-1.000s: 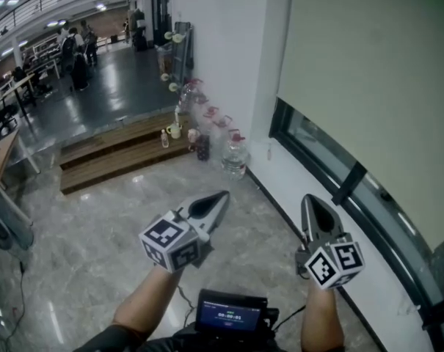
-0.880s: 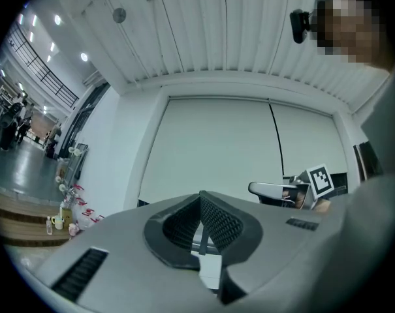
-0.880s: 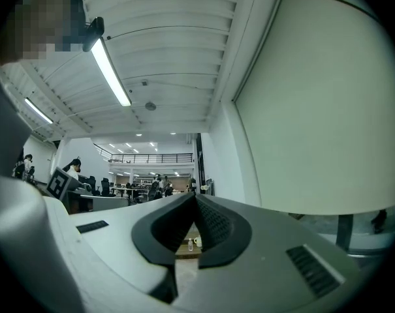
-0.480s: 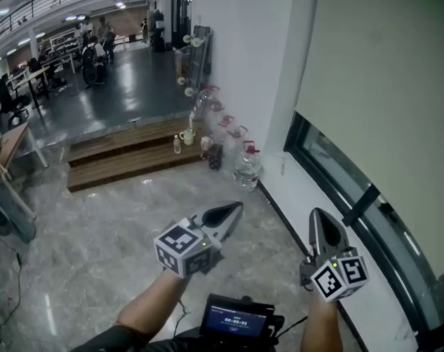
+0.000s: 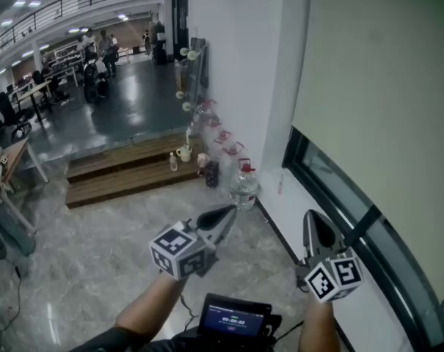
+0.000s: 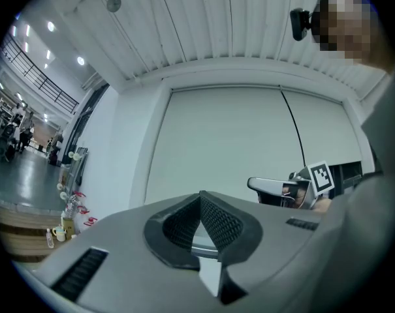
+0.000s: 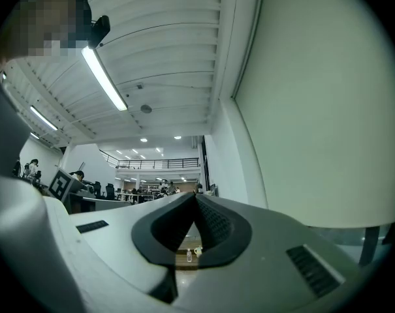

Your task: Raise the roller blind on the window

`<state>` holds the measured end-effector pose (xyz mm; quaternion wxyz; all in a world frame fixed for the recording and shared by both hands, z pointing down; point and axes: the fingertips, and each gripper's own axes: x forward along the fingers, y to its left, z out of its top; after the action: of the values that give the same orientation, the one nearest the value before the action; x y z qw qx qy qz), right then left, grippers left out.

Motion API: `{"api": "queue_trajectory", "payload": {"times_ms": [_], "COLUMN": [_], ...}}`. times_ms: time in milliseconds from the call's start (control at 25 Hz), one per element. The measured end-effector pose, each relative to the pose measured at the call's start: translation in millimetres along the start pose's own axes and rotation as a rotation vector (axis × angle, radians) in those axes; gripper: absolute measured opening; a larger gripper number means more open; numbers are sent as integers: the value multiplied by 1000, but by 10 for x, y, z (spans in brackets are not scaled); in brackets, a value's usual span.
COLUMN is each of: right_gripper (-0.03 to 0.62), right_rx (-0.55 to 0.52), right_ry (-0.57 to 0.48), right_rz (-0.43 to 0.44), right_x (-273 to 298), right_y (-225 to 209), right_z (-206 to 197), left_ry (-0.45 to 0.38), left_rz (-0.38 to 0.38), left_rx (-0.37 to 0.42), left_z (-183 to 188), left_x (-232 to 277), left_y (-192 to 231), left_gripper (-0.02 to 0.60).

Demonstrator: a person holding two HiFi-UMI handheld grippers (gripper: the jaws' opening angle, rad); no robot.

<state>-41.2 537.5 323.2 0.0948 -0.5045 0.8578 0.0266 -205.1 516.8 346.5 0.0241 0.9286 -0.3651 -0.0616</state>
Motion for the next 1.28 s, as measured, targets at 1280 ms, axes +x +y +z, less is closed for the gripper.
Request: {"api": "queue_trajectory", "payload": {"times_ms": [1280], "right_gripper": [5], "right_rx": [-26], "right_ry": [38], "right_rz": [8], "right_x": [1926], "right_y": [-1714], "right_z": [-384], "left_ry": [97], "left_rz": [50], "left_rx": [63], "left_z": [-248], "left_x": [2397], "left_y": [1475], "left_gripper": [0]}}
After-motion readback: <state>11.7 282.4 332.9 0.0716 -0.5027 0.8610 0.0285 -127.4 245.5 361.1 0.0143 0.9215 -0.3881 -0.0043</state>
